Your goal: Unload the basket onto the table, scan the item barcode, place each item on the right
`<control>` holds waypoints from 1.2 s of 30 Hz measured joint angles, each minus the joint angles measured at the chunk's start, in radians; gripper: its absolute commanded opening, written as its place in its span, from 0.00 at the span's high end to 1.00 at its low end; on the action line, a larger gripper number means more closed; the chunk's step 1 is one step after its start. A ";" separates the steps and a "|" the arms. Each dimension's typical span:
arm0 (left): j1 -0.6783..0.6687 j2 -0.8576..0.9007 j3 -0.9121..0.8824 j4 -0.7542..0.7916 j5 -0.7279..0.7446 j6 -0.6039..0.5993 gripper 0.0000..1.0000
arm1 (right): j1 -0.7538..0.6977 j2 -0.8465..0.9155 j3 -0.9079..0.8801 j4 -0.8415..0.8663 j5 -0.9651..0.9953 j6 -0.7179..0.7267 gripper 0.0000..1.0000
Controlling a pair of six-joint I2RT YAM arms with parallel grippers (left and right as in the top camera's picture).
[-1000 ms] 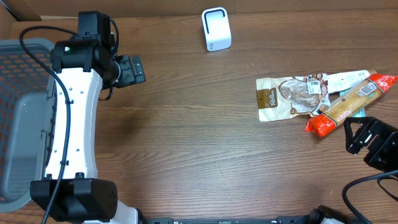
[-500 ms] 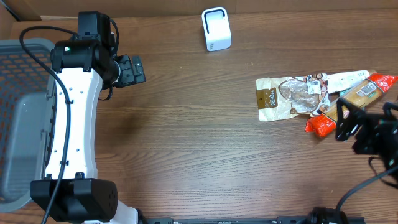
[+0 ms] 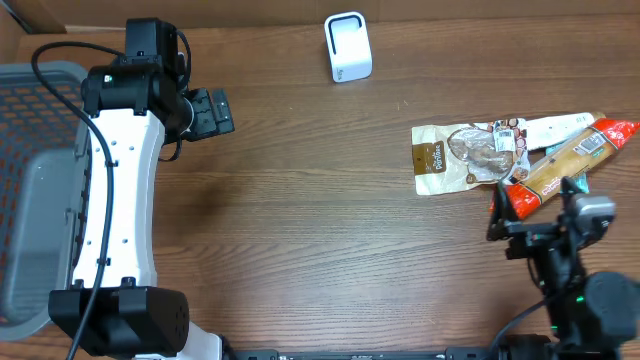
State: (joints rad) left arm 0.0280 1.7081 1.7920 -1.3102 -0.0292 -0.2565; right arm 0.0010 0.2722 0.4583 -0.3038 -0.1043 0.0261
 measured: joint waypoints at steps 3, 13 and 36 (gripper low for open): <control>0.000 0.000 0.000 0.001 0.000 0.000 0.01 | 0.034 -0.095 -0.146 0.080 -0.003 0.000 0.00; 0.000 0.000 0.000 0.001 0.000 0.000 0.01 | 0.066 -0.257 -0.394 0.129 -0.005 0.001 0.00; 0.000 0.000 0.000 0.000 0.000 0.000 0.01 | 0.066 -0.257 -0.439 0.225 -0.010 0.000 0.00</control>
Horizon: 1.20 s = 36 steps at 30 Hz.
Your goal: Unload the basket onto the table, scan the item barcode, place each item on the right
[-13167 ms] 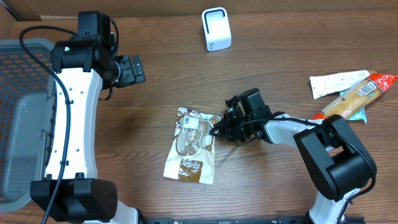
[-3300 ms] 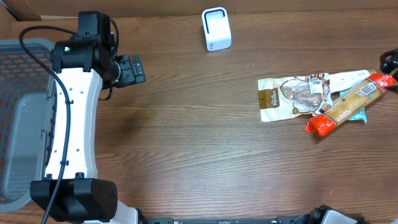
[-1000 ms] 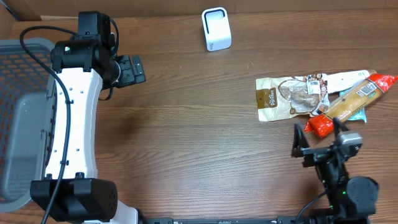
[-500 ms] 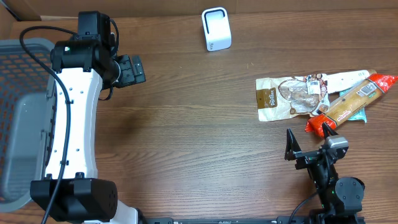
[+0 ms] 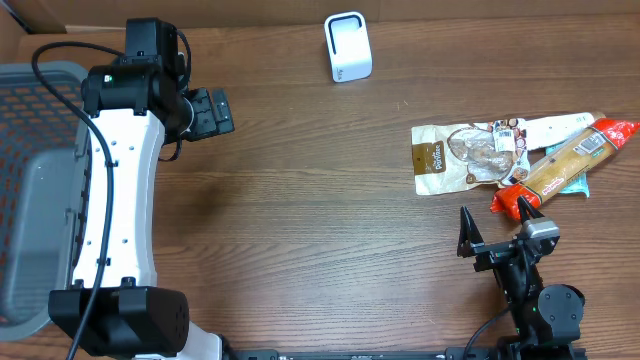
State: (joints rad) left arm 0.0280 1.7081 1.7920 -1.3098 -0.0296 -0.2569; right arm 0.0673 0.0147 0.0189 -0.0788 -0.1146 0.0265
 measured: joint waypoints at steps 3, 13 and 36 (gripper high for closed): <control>0.000 0.000 0.000 0.000 0.000 0.000 0.00 | 0.000 0.000 0.000 0.000 0.000 0.000 0.00; -0.006 -0.030 0.000 0.000 0.000 0.000 0.00 | 0.000 0.000 0.000 0.000 0.000 0.000 0.00; -0.009 -0.921 -0.907 0.946 0.240 0.318 0.00 | 0.000 0.000 0.000 0.000 0.000 0.000 0.00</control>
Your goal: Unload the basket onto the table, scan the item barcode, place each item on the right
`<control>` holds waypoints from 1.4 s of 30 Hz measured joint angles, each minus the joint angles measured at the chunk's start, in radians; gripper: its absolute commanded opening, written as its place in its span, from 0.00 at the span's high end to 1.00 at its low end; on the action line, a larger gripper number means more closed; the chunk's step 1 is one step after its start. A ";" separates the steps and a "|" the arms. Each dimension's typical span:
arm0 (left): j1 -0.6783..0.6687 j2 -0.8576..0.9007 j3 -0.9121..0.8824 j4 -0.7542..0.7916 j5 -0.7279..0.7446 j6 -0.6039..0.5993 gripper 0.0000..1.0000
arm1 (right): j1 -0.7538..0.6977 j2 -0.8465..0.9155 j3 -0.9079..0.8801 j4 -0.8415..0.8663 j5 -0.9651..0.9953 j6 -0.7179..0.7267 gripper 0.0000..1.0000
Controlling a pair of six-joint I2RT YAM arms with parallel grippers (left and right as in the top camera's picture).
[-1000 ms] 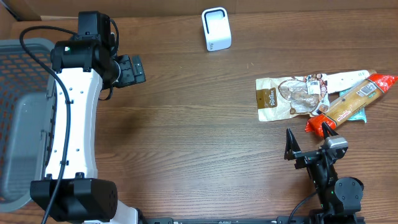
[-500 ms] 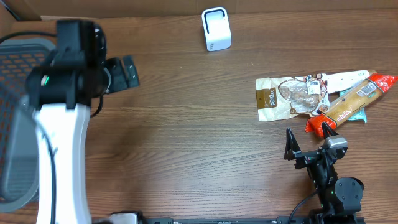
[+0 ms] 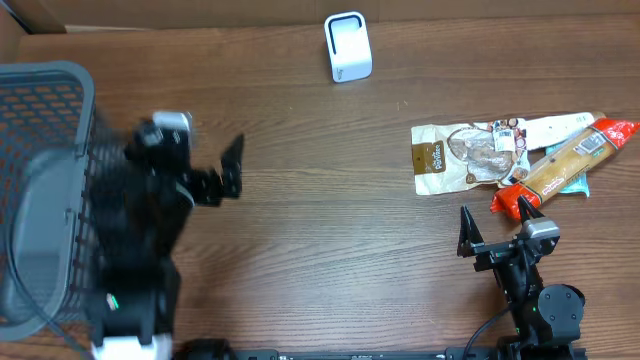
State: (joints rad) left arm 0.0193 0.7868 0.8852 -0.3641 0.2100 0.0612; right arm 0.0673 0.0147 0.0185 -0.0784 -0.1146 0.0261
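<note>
Several packaged items lie in a heap at the right: a brown snack pouch (image 3: 450, 157), a long orange-red pack (image 3: 565, 165) and a white pack (image 3: 555, 126). The white barcode scanner (image 3: 348, 47) stands at the back centre. My right gripper (image 3: 497, 224) is open near the front edge, just below the heap and touching nothing. My left gripper (image 3: 200, 160) is motion-blurred over the table left of centre; it looks open and empty.
A grey mesh basket (image 3: 40, 110) fills the left edge, right beside the left arm. A teal packet (image 3: 578, 184) peeks out from under the orange-red pack. Bare wood lies between the left gripper and the heap.
The left arm has changed pose: its gripper was up at the back left and is now lower and nearer the front, left of centre. The right arm and items are unchanged.
At first the right gripper was at the red end of the long pack, with the left arm still at the back left. Then the right gripper was open and empty nearer the front edge. Now the left arm has shifted while the items lie as before.
</note>
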 measured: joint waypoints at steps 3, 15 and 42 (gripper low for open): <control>0.000 -0.155 -0.189 0.210 0.024 0.050 0.00 | 0.000 0.000 0.000 -0.001 0.000 0.001 0.00; 0.000 -0.610 -0.771 0.500 -0.100 0.013 0.00 | 0.000 0.000 0.000 0.000 0.000 0.000 0.00; 0.000 -0.772 -0.876 0.288 -0.182 -0.033 0.00 | 0.000 0.000 0.000 0.001 0.000 0.000 0.00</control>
